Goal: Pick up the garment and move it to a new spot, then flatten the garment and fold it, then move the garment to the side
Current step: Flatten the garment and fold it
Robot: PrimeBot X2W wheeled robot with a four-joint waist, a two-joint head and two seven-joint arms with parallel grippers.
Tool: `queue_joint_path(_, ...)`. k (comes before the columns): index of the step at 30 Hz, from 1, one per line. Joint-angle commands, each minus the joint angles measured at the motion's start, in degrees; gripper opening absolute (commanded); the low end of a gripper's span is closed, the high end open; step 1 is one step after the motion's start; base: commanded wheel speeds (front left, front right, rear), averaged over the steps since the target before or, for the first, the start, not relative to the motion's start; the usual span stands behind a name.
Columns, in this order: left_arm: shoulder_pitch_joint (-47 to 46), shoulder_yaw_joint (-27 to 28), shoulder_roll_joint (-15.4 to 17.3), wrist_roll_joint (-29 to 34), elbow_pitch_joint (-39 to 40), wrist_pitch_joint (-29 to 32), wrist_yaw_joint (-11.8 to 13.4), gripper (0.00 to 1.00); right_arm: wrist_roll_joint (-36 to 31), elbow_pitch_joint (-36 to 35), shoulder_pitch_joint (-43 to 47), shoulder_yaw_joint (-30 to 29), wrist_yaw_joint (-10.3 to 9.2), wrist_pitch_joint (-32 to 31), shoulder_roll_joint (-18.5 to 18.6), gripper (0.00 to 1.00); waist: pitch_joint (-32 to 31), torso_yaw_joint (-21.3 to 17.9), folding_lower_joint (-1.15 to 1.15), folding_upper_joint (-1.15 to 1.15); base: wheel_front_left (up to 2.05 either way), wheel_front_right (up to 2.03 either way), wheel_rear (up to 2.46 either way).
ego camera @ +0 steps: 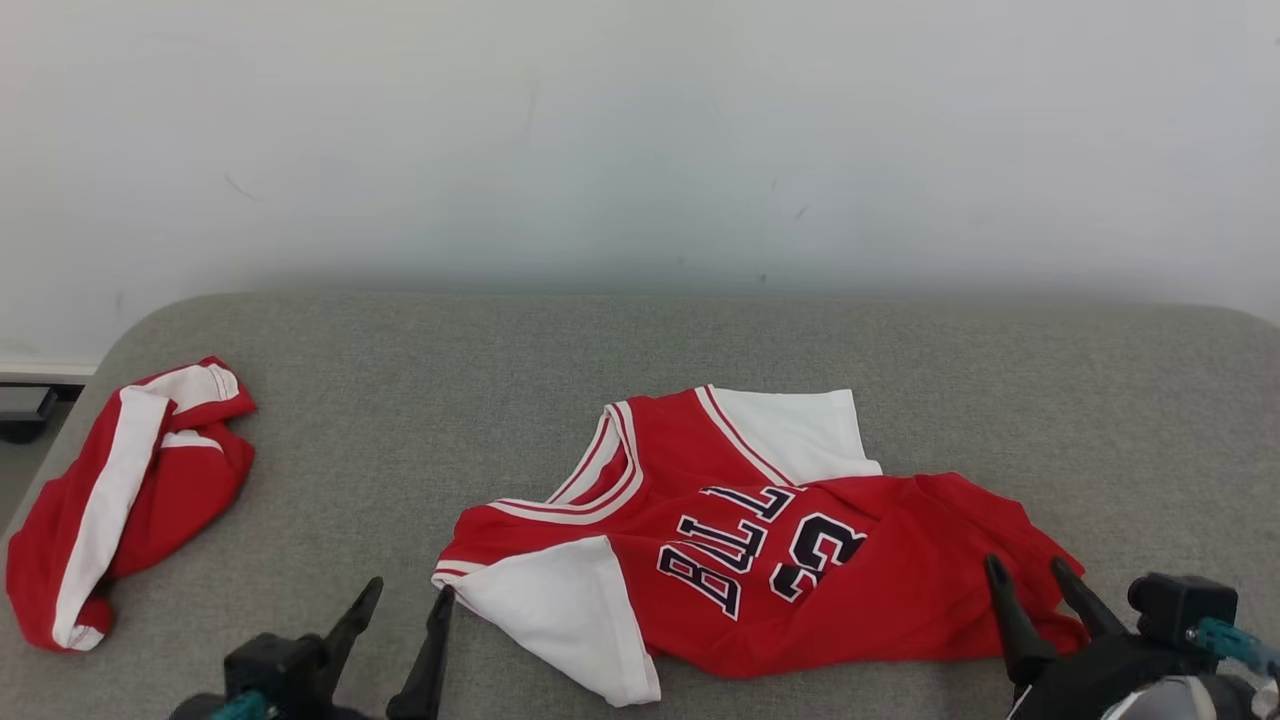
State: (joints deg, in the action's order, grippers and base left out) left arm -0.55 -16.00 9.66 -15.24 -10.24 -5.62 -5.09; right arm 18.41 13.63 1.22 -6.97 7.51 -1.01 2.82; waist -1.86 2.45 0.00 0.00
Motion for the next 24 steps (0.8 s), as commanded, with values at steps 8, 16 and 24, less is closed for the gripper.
queue_joint_path(8, -7.38, -4.23, -0.74, -1.88, -1.02, 14.46, -0.93, 1.00, -4.16, -6.67, -3.76, -3.13, -0.04, -21.84, 0.13, 1.00, 0.83, -0.48, 0.00, 0.00, 0.00, 0.00, 0.00)
queue_joint_path(16, -14.89, -7.76, -2.07, -2.35, -2.65, 27.02, -1.30, 1.00, -7.47, -13.96, -7.09, -1.76, -0.04, -36.89, 0.15, 1.00, 4.34, 0.13, 0.00, 0.00, 0.00, 0.00, 0.00)
queue_joint_path(24, -22.02, -11.23, -2.93, -2.26, -5.59, 33.38, -1.85, 1.00, -11.04, -16.12, -11.03, -0.43, -0.04, -46.59, 0.15, 1.00, 7.81, -0.19, 0.00, 0.00, 0.00, 0.00, 0.00)
